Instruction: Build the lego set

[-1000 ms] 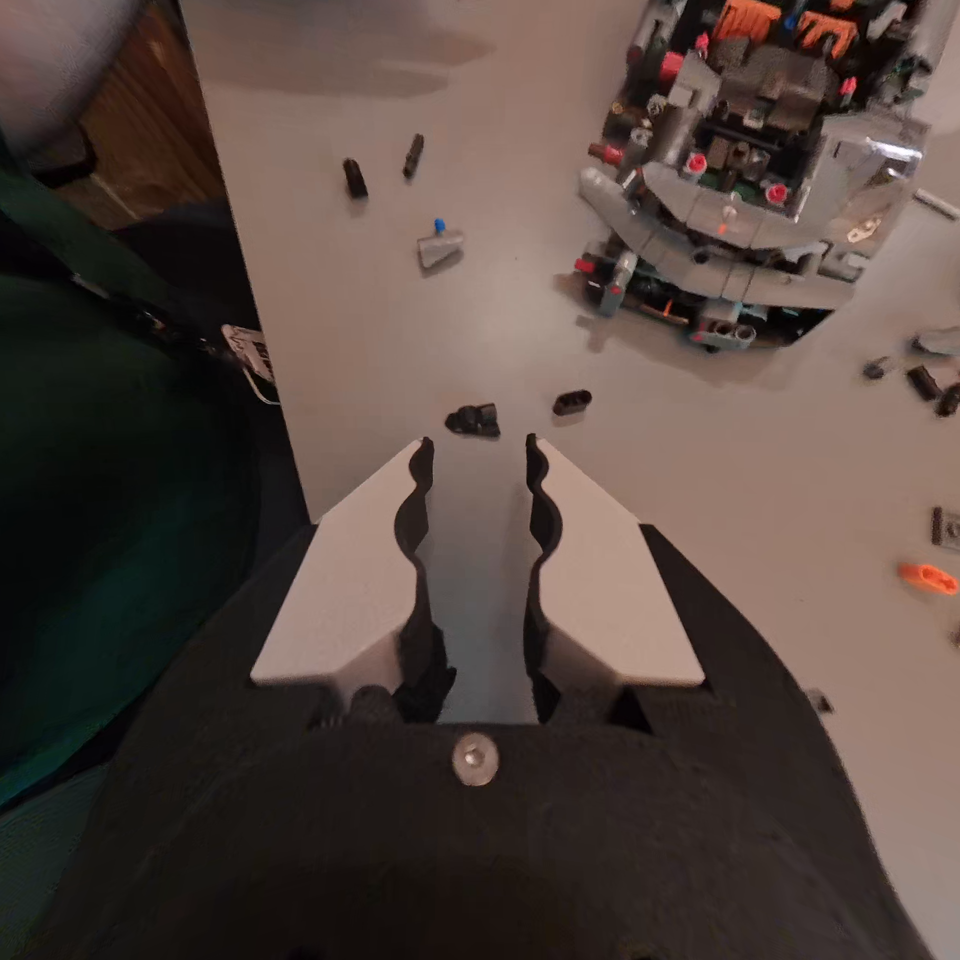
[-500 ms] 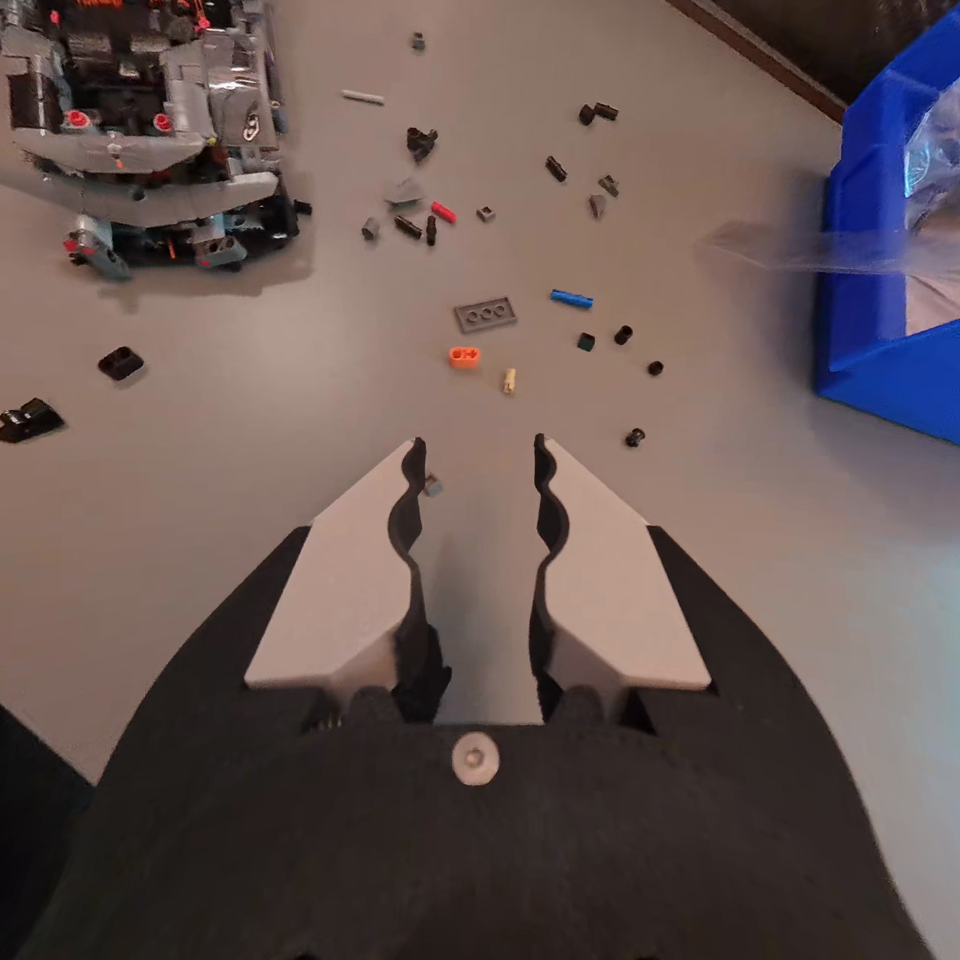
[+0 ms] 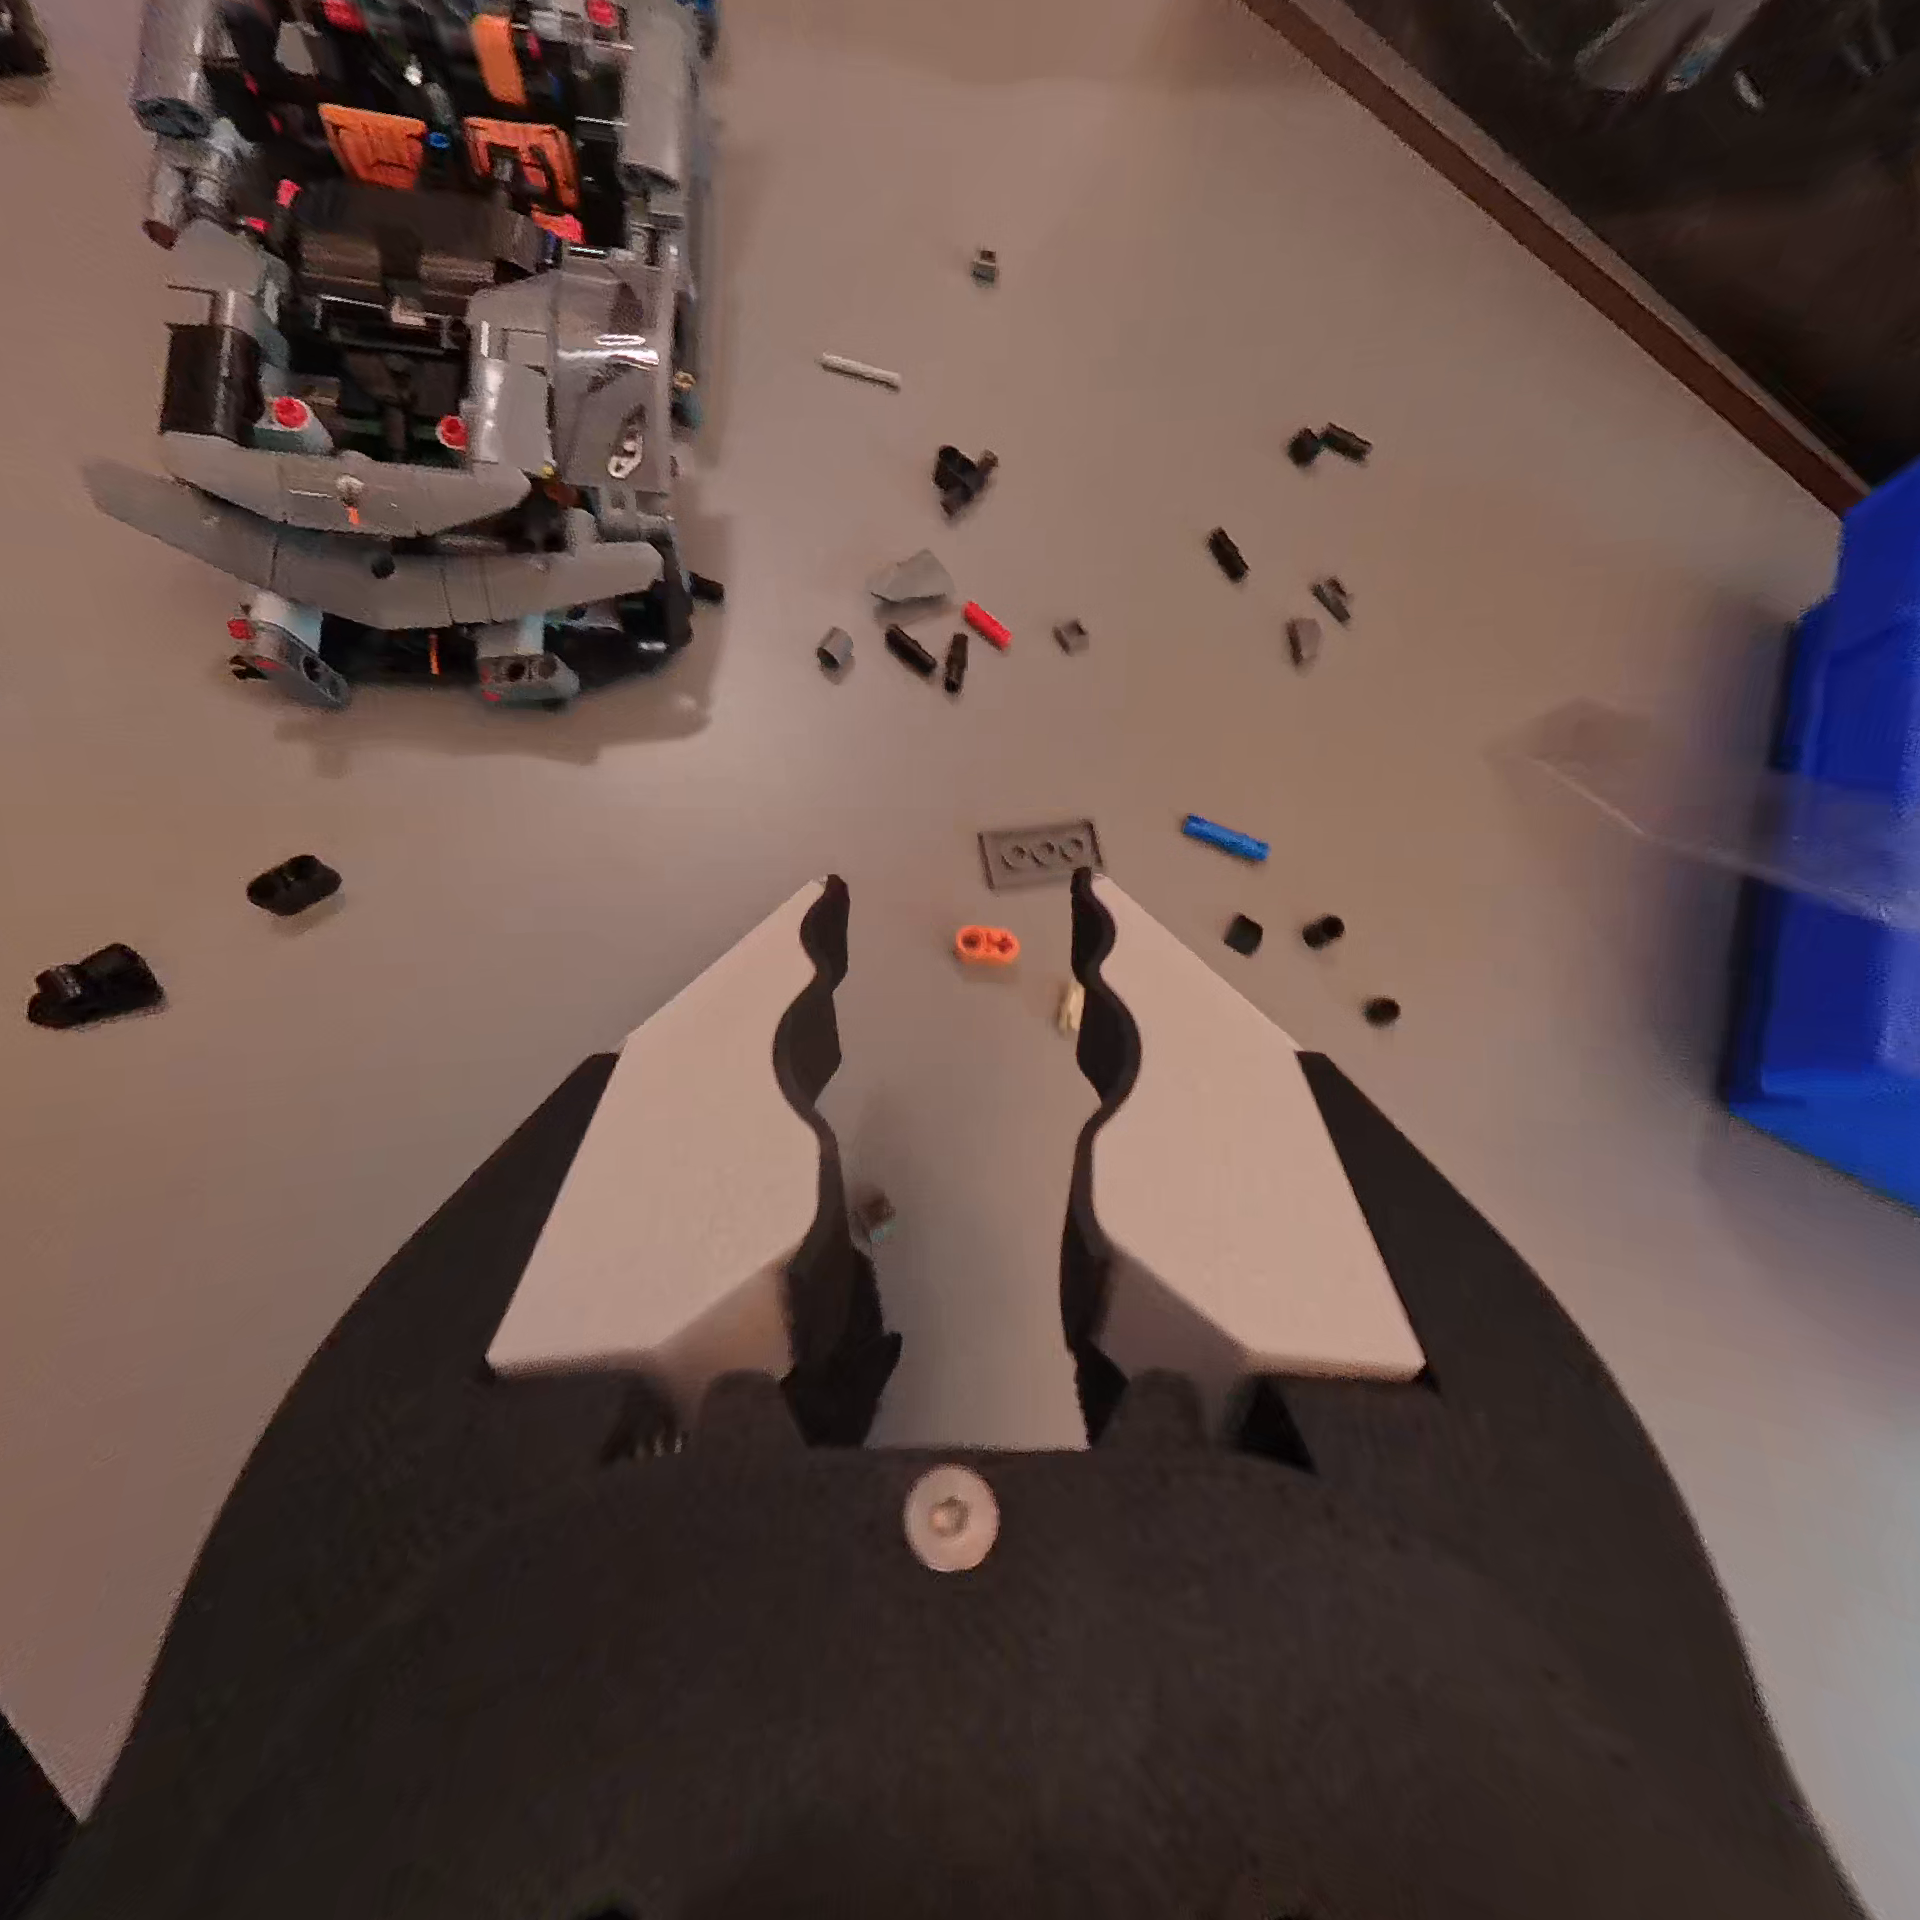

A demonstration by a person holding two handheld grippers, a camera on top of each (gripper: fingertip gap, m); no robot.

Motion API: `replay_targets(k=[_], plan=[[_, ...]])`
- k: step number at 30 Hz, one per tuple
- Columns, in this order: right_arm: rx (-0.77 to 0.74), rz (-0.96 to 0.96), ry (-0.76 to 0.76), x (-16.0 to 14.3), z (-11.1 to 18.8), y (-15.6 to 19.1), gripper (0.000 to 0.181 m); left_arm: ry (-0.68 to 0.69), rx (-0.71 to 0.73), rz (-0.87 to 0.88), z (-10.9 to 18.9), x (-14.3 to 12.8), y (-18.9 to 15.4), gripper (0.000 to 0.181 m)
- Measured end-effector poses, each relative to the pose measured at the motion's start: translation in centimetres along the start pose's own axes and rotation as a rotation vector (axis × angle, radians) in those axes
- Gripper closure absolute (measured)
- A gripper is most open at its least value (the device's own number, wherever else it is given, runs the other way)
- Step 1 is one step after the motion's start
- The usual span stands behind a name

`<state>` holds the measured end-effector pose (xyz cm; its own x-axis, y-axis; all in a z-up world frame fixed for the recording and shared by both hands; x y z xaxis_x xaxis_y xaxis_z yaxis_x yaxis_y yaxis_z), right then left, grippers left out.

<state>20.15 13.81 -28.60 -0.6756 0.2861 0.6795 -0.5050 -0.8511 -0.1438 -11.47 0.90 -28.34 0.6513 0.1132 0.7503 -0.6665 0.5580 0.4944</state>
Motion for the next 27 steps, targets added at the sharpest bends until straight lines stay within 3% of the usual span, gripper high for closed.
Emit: replay_targets(k=[7,12,18,27], plan=[[-0.009,0.071,-0.03,3.3,-0.5,0.3,0.138,-0.016,0.081,0.034,0.9,0.0,1.6,0.142],[0.003,0.072,-0.066,3.2,-0.2,1.1,0.139,-0.004,0.111,0.15,2.8,-1.3,4.1,0.145],[0.032,0.062,-0.085,2.1,0.1,2.2,0.139,0.136,-0.147,0.178,1.4,-3.8,1.3,0.146],[0.052,0.058,-0.1,1.2,0.0,2.8,0.139,0.274,-0.267,0.131,-0.3,-4.9,-2.0,0.158]])
Point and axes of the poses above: each gripper's, where its closed fingertips meet, z back along the fingers, x out of its top, y = z × x across the jaws, the point moved 1 cm from there along z, back along the fingers, and after that the axes turned 5 degrees about y, right-handed, at the moved point
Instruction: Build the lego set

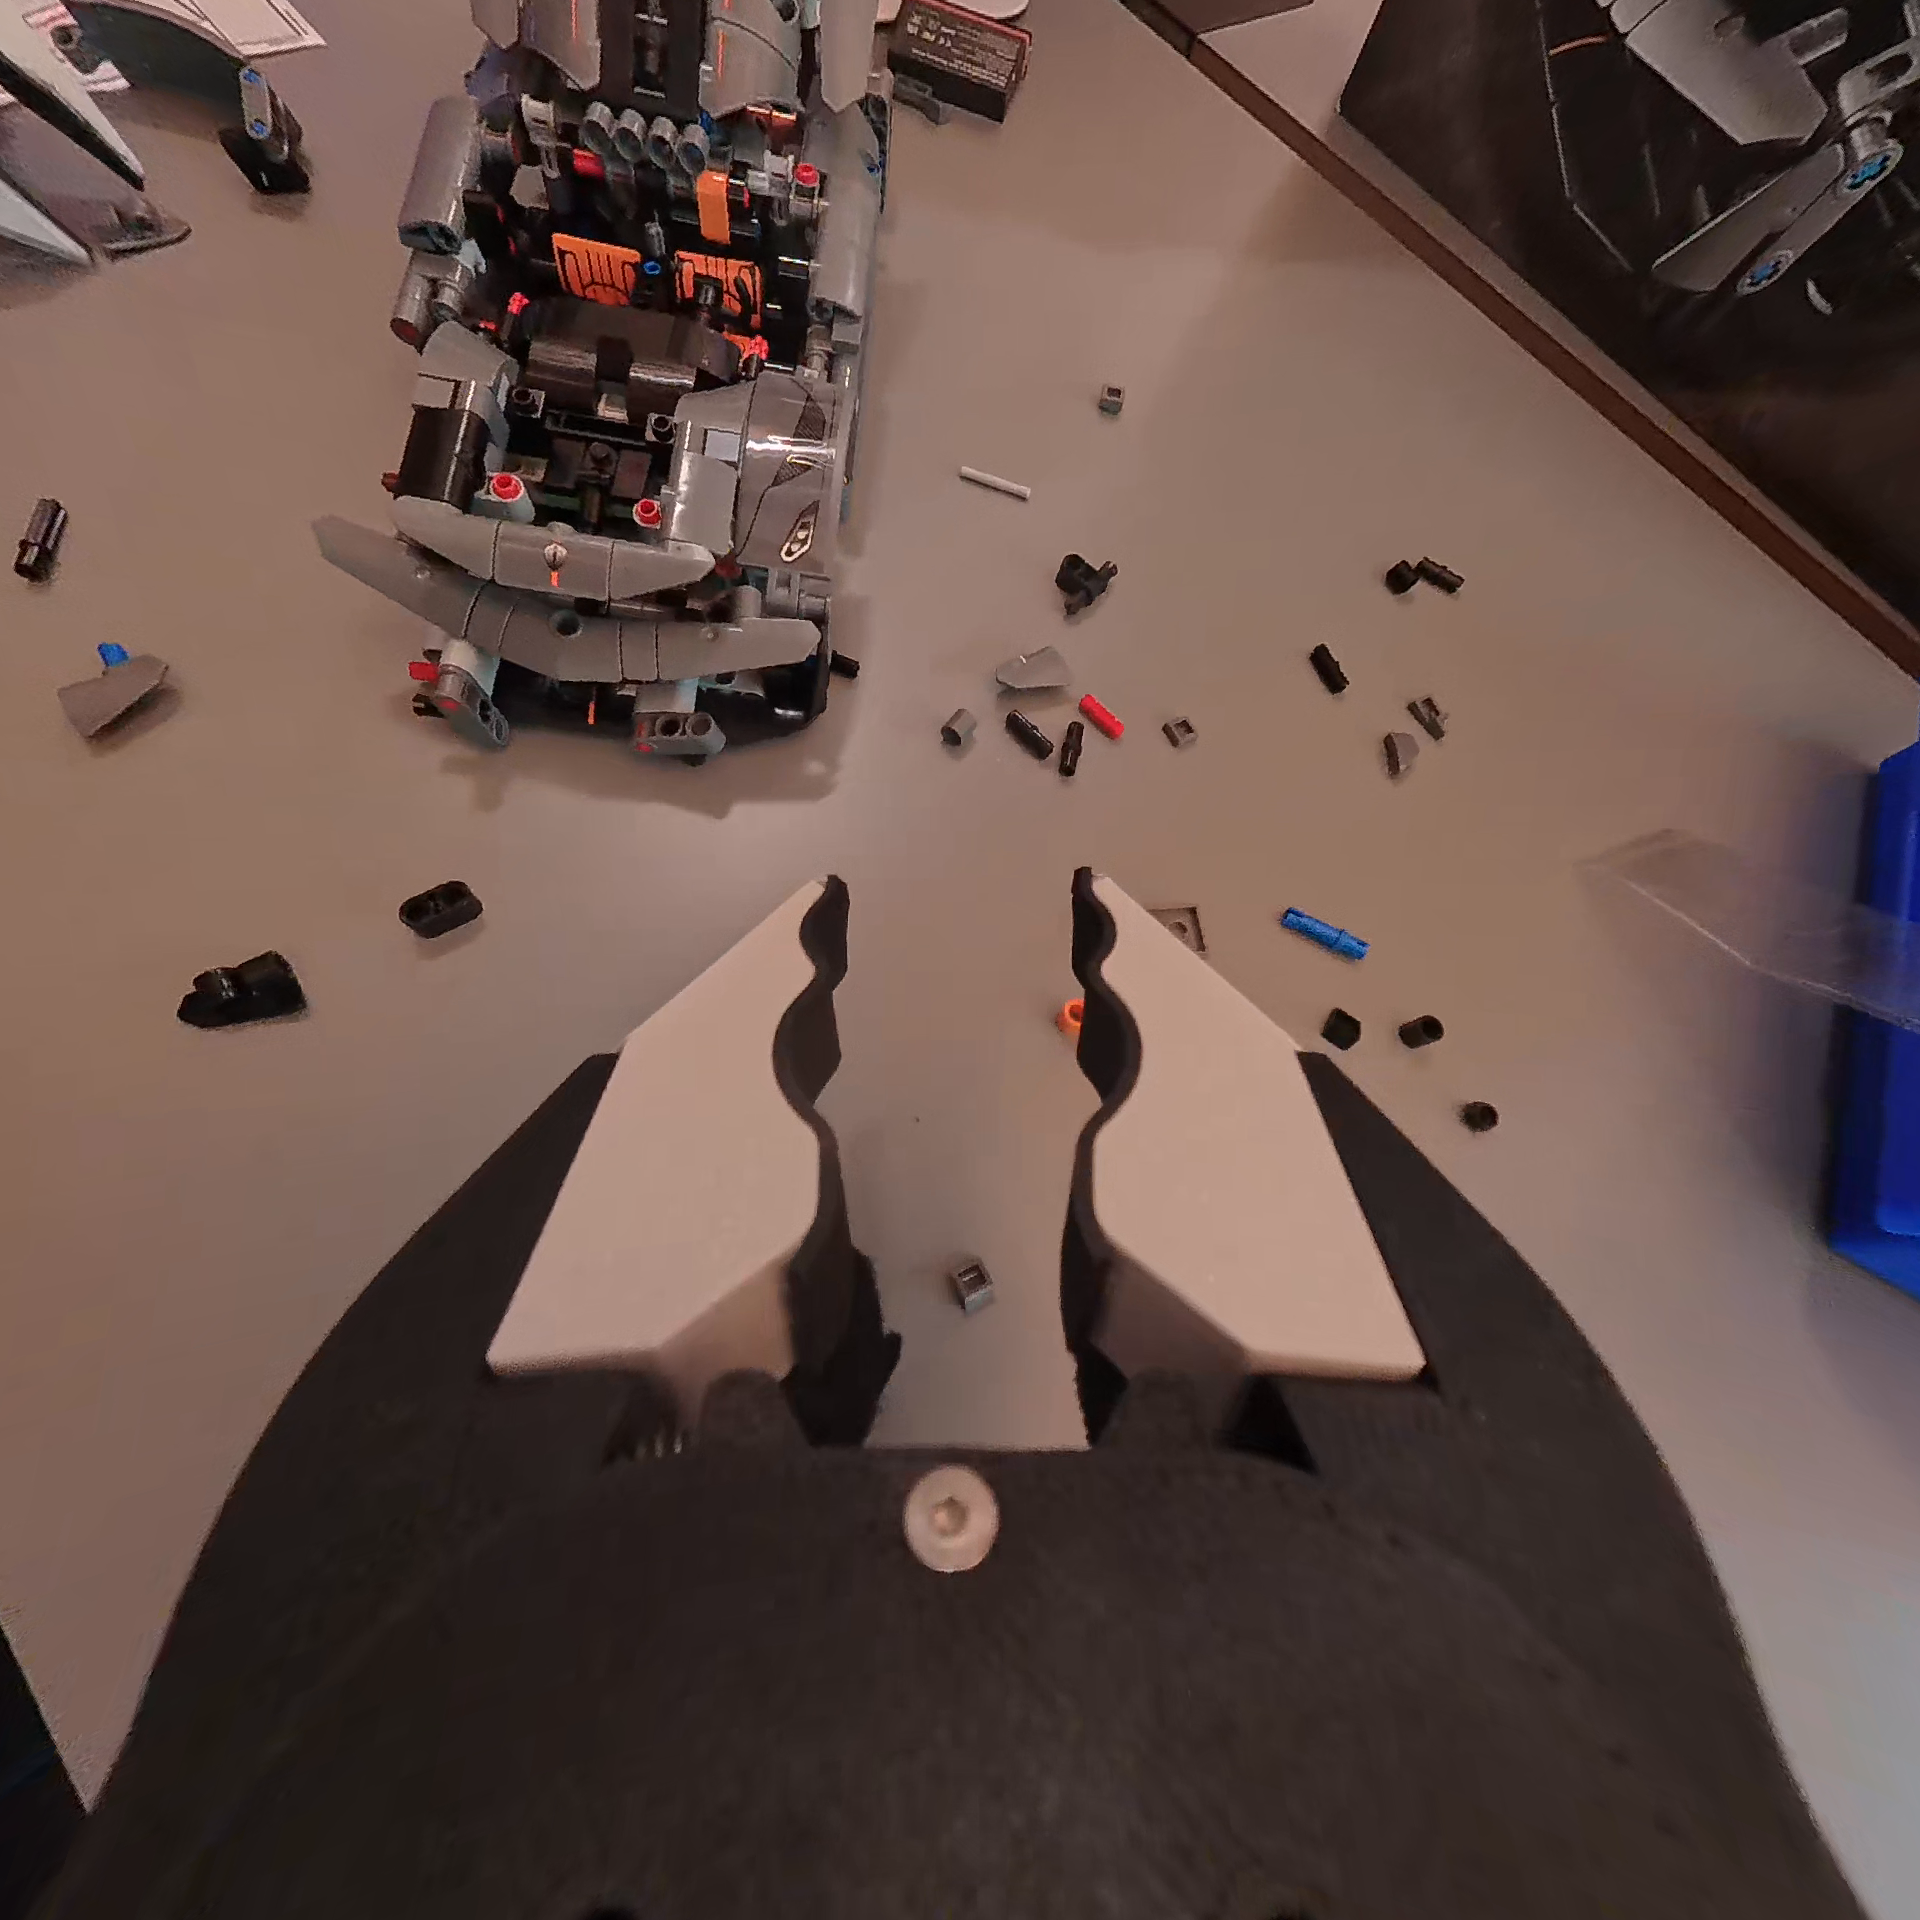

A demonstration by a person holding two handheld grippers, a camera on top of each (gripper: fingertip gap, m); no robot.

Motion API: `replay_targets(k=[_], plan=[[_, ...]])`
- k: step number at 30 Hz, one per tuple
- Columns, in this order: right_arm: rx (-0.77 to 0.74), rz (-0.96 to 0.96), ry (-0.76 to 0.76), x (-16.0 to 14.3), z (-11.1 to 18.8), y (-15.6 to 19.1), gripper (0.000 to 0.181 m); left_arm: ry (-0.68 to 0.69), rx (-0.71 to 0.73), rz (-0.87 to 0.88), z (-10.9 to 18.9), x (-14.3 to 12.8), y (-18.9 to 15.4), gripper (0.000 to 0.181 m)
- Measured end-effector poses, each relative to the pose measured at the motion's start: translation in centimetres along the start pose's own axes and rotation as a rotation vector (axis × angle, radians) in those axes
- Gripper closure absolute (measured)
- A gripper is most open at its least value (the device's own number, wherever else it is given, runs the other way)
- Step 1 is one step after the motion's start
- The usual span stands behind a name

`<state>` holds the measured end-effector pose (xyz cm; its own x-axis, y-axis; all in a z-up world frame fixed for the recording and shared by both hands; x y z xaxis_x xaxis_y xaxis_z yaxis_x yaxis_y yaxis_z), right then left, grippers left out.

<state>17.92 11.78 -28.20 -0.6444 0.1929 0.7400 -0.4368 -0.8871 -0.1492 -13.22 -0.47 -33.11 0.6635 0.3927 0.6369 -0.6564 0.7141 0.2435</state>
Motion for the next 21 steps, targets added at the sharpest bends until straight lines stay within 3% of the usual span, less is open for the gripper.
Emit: replay_targets(k=[5,9,13,17,19,21], plan=[[0.008,-0.007,-0.011,-0.3,-0.1,0.0,0.139,0.008,-0.045,0.0,-0.3,0.6,-1.3,0.166],[0.003,-0.009,-0.018,-0.4,0.1,-0.1,0.139,-0.037,-0.075,-0.022,0.1,1.6,-2.7,0.158],[-0.003,-0.018,-0.04,-0.4,0.6,-0.3,0.139,-0.096,0.033,0.038,2.3,2.1,0.8,0.143],[-0.006,-0.02,-0.056,-0.5,1.0,0.0,0.14,0.047,0.169,0.045,1.7,-0.2,5.1,0.132],[-0.013,-0.018,-0.062,-0.6,1.4,0.1,0.14,0.131,0.168,0.047,0.8,-1.7,5.9,0.137],[-0.023,-0.023,-0.065,-0.8,2.0,0.1,0.14,0.142,0.148,0.065,0.0,-2.1,6.2,0.153]])
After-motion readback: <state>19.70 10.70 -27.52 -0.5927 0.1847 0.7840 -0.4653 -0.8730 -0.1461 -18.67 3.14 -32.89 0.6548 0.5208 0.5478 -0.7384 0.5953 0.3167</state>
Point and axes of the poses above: each gripper's, where its closed fingertips meet, z back along the fingers, x out of its top, y = z × x across the jaws, the point moved 1 cm from there along z, back along the fingers, and after that the axes turned 5 degrees about y, right-handed, at the moved point
